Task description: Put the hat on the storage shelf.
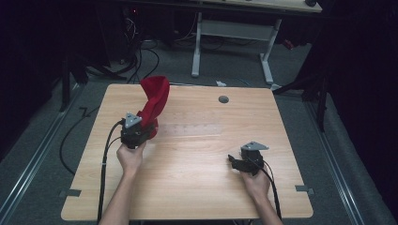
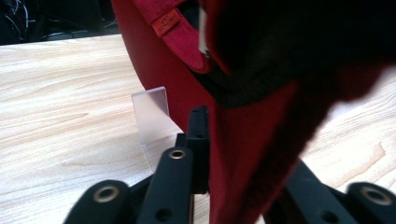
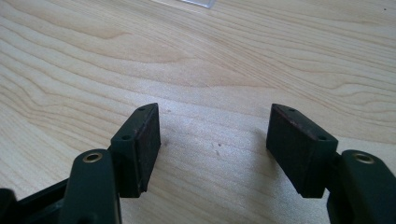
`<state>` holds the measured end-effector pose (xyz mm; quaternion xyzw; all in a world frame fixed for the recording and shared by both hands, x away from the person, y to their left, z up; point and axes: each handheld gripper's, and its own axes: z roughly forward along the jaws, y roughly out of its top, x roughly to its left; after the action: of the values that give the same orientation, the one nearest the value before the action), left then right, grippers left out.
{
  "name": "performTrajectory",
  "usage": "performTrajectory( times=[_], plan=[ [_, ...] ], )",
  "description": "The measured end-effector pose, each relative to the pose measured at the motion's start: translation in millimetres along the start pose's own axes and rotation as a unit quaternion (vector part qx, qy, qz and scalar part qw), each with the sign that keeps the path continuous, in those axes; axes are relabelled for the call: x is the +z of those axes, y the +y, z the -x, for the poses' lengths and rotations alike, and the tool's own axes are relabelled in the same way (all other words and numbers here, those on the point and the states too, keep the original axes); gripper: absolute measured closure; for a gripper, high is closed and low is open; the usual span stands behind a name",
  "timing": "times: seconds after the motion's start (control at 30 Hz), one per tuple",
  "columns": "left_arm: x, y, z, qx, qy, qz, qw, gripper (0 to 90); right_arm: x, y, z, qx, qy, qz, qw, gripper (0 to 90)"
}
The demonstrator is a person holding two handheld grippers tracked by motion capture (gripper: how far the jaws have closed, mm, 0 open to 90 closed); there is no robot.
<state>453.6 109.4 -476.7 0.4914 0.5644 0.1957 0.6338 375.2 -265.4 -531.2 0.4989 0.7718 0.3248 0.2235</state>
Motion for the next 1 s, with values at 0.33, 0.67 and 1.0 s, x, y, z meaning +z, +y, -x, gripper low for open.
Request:
performTrajectory(
  times=[0.33,0.67,1.0],
  plan=[
    [-8.7,2.8,1.0,0.001,0.001,-0.016,0.9999,44.5,0.0,0.0,-0.1,0.001,0.000,0.000,1.0000,35.4],
    [-20.1,2.0,2.7,0.019,0.011,-0.016,0.9996,34.5,0.0,0.0,-0.1,0.000,0.000,0.000,1.0000,35.4],
    [-38.8,-1.2,1.3,0.020,0.012,-0.015,0.9996,29.5,0.0,0.0,-0.1,0.000,0.000,0.000,1.0000,35.4]
  ],
)
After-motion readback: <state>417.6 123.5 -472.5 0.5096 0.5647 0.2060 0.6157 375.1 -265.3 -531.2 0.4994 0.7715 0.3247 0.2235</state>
